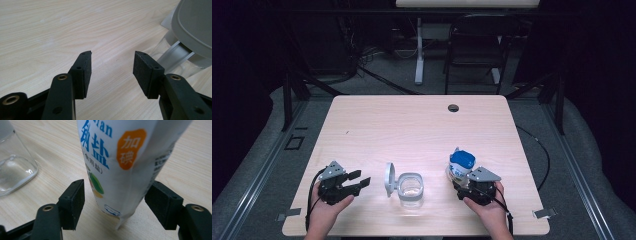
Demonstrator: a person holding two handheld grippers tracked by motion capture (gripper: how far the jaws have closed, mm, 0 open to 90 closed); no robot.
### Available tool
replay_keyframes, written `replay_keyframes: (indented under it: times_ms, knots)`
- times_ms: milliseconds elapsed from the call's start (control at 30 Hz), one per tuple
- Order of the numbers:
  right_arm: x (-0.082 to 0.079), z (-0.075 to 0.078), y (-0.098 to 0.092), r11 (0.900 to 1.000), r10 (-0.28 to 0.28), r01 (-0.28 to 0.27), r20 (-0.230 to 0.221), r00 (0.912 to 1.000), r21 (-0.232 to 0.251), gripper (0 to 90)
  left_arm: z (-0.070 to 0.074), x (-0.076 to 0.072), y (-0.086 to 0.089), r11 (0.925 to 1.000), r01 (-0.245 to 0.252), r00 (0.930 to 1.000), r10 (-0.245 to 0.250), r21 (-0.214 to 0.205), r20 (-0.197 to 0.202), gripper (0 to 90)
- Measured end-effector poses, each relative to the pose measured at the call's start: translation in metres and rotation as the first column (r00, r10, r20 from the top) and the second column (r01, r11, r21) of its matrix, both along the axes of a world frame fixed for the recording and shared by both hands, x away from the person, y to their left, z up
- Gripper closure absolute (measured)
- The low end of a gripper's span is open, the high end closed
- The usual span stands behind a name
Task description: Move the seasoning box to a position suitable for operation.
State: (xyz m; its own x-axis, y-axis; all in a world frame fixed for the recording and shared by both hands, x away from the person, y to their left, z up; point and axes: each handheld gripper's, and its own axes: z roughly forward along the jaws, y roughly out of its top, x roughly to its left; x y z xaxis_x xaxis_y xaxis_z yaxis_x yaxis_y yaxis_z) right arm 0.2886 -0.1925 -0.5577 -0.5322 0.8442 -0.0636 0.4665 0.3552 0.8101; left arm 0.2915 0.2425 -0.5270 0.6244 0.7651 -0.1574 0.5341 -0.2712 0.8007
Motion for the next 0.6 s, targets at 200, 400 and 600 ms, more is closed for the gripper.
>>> replay_keyframes:
  times_ms: [200, 400, 600]
  knots:
    - [0.0046, -0.0028, 0.0034, 0.9994, -0.015, 0.015, 0.01, 0.9998, 0.031, 31.7, -0.0011, -0.0008, 0.0008, 0.9999, -0.01, 0.9999, 0.01, -0.001, -0.002, 49.4]
    - [0.0069, -0.0044, 0.0055, 0.9993, -0.02, 0.019, 0.021, 0.9996, 0.033, 31.7, -0.0034, -0.001, 0.004, 0.9999, -0.015, 0.9998, 0.016, 0.006, -0.01, 49.4]
    - [0.0092, -0.0087, 0.0097, 0.9988, -0.027, 0.025, 0.051, 0.9983, 0.043, 31.0, -0.0055, -0.0013, 0.0034, 0.9997, -0.017, 0.9997, 0.017, 0.015, -0.018, 49.6]
